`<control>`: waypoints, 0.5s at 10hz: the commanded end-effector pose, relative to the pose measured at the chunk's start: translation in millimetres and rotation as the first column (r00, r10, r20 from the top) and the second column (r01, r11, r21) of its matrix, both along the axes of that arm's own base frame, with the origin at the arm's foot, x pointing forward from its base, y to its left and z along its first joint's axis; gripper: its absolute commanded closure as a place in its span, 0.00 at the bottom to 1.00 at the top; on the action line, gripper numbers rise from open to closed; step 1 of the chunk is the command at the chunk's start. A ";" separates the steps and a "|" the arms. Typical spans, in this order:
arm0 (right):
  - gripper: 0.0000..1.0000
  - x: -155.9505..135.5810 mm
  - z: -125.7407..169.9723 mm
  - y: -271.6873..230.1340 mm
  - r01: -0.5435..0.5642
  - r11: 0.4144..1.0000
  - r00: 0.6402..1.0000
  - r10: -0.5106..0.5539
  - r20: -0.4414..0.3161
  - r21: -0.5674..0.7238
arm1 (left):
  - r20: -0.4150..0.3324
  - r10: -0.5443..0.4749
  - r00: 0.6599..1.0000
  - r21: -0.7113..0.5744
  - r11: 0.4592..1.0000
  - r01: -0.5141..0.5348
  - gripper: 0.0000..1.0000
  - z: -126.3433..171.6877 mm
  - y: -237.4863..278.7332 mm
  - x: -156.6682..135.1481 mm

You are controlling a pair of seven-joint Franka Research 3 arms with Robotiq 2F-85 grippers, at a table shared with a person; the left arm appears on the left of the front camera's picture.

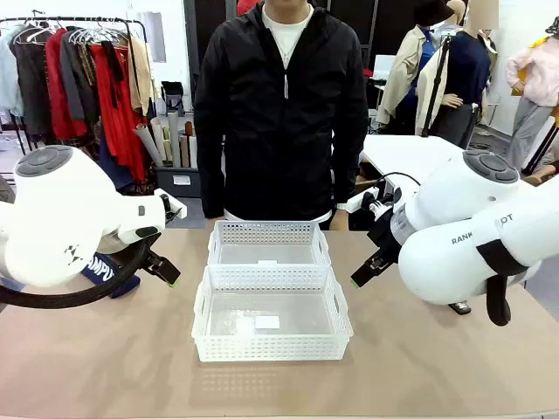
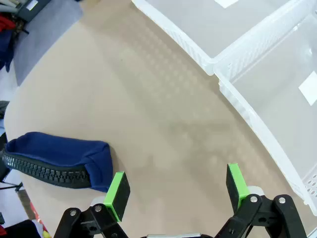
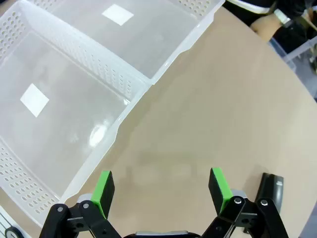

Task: Distribute items into two baskets.
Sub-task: Pick up the Pencil pouch that the person points to.

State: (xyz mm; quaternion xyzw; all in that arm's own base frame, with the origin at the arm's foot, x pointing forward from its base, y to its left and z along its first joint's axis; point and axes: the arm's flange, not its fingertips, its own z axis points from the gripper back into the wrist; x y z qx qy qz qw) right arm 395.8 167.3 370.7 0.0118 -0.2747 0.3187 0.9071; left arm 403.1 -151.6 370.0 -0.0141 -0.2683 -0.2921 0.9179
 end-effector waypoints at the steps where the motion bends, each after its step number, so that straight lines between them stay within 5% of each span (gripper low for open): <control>1: 0.00 0.0 0.1 0.0 0.000 1.000 1.000 0.000 0.000 0.000 | 0.000 0.000 1.000 0.000 1.000 0.000 0.00 0.1 0.0 0.0; 5: 0.00 0.0 0.1 0.0 0.000 1.000 1.000 0.000 0.000 0.000 | 0.000 0.000 1.000 0.000 1.000 0.000 0.00 0.1 0.0 0.0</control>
